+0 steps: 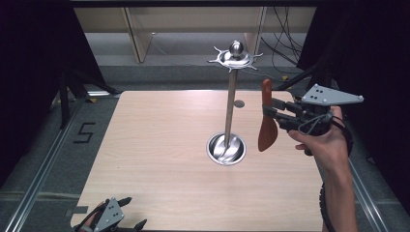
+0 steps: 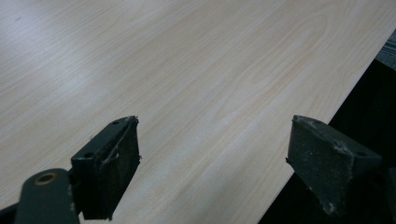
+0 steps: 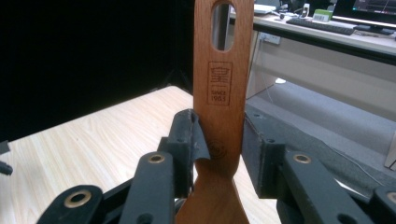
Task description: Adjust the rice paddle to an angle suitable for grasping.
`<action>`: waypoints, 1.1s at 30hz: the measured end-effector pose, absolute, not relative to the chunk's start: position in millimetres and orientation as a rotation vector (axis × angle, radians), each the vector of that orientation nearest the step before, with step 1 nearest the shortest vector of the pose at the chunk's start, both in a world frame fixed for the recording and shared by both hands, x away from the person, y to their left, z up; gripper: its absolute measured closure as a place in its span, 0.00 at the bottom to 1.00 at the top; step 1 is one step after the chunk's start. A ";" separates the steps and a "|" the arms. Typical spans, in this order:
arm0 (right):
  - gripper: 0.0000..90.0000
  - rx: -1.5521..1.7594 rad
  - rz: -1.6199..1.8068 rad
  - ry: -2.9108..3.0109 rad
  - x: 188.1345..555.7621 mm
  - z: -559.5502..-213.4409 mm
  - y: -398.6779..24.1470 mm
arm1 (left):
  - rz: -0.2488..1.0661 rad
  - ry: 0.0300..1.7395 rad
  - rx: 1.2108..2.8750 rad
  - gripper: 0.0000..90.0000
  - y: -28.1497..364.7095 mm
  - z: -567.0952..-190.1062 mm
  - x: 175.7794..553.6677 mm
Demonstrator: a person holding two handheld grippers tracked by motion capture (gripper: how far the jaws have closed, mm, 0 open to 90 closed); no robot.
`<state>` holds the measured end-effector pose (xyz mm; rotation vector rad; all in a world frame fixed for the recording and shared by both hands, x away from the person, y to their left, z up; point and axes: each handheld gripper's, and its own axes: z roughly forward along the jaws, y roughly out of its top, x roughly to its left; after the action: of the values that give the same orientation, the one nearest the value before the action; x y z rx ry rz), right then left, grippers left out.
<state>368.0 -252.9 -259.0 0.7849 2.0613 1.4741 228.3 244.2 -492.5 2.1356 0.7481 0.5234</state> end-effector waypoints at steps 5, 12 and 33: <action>0.75 0.803 1.498 2.060 373.1 -251.8 -248.8 | 0.530 0.744 2.152 0.18 245.3 -491.7 227.7; 0.75 0.793 1.513 2.037 379.9 -242.8 -244.2 | 0.544 0.727 2.152 0.18 245.7 -491.4 229.0; 0.75 0.802 1.537 2.051 397.6 -239.9 -232.6 | 0.528 0.745 2.128 0.18 243.8 -492.5 227.9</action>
<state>397.6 -232.6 -239.9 0.8017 2.0515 1.5367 227.9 243.8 -492.5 2.1284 0.7454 0.5283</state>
